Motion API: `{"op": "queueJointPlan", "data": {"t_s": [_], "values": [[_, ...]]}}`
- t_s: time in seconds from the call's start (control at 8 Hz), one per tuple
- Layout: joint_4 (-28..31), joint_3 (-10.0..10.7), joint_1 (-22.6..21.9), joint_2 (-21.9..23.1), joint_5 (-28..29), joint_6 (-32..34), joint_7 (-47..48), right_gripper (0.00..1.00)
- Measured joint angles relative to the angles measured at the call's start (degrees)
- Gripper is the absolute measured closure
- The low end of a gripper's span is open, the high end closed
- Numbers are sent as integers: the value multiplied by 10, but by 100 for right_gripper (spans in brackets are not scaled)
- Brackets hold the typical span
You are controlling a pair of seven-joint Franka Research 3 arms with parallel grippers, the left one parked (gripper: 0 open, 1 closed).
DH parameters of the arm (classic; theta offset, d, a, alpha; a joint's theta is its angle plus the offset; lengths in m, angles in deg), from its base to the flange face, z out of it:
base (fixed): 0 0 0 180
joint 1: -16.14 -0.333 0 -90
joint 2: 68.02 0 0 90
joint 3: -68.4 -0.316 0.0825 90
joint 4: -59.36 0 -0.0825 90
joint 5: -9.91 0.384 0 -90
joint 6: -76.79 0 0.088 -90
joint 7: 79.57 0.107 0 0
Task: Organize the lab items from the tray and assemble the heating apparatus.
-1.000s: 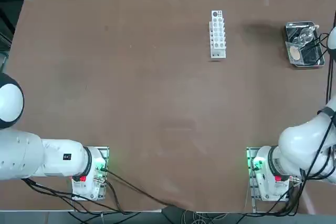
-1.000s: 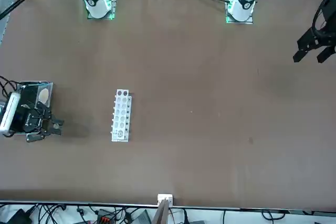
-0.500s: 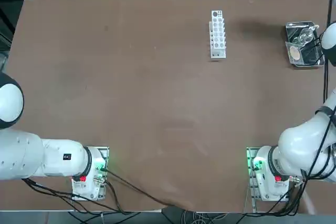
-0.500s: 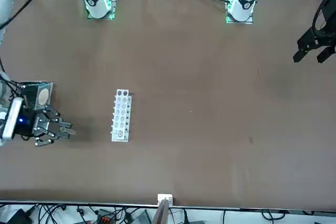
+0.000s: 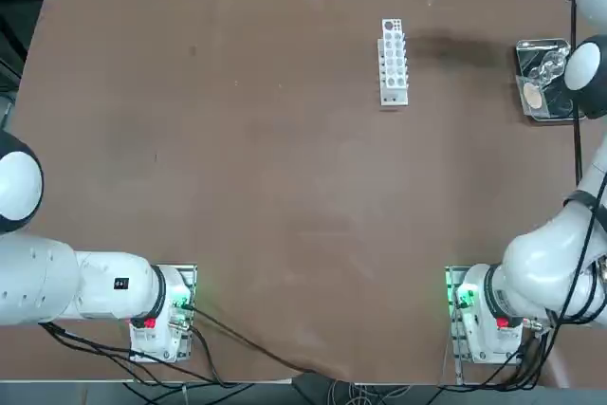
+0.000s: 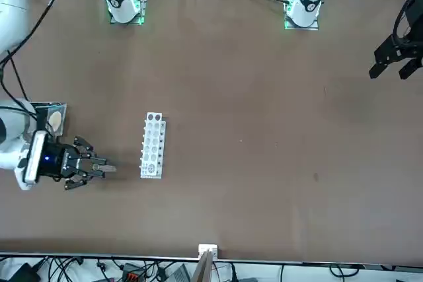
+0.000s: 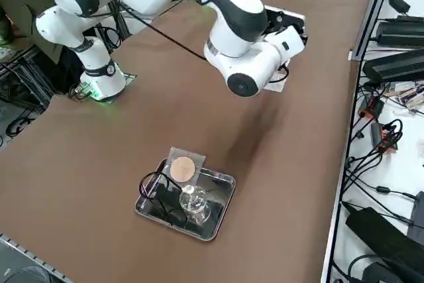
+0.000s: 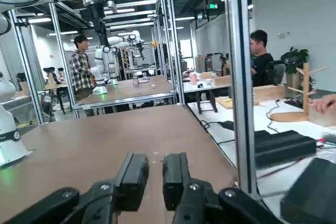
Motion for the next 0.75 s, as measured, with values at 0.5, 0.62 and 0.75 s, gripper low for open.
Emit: {"op": "queueJointPlan", "data": {"t_s": [0.5,0.62,0.75], "values": [[0,0,-31,0,4,-8,0,78],[0,0,-39,0,4,-15,0,78],[0,-1,-47,0,9,-27,0,78]]}}
